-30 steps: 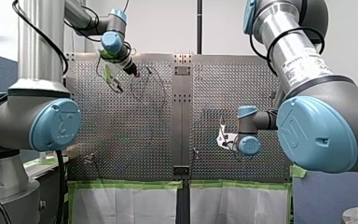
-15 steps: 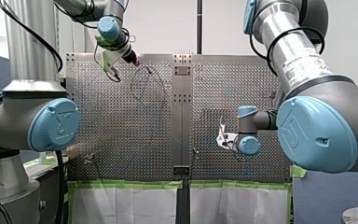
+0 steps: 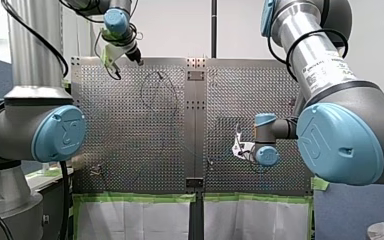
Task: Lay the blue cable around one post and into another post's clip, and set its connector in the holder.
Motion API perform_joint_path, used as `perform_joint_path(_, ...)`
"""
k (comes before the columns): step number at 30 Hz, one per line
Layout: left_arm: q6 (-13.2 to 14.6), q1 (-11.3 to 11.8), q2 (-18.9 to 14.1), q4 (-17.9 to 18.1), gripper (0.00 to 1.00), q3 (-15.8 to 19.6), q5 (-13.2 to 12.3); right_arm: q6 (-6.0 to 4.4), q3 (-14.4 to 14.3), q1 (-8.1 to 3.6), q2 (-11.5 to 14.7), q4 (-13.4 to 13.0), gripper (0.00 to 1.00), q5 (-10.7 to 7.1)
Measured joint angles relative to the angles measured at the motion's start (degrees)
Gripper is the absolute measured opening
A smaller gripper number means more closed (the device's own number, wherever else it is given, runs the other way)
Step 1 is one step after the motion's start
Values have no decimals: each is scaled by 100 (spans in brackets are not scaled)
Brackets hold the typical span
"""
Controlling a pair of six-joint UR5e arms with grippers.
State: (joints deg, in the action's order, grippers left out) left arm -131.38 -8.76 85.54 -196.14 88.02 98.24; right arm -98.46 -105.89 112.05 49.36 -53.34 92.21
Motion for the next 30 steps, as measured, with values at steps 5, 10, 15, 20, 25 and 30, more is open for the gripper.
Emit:
perform_joint_path(5, 242, -5, 69, -239, 100, -241, -55, 1, 11, 7, 0, 3, 33, 0)
perform_joint_path(10, 491, -17, 77, -488, 100, -491, -185, 3, 33, 10, 0, 32, 33, 0)
perform_joint_path(15, 712, -33, 79, -696, 100, -712, -347, 14, 45, 8, 0, 45, 33, 0)
perform_joint_path(20, 945, -40, 80, -747, 100, -941, -521, 14, 45, 9, 0, 47, 33, 0)
perform_joint_path(25, 1182, -44, 79, -751, 100, -1041, -581, 11, 46, 10, 0, 38, 33, 0)
perform_joint_path(30, 1467, -46, 79, -753, 100, -1050, -583, 12, 47, 13, 0, 45, 33, 0)
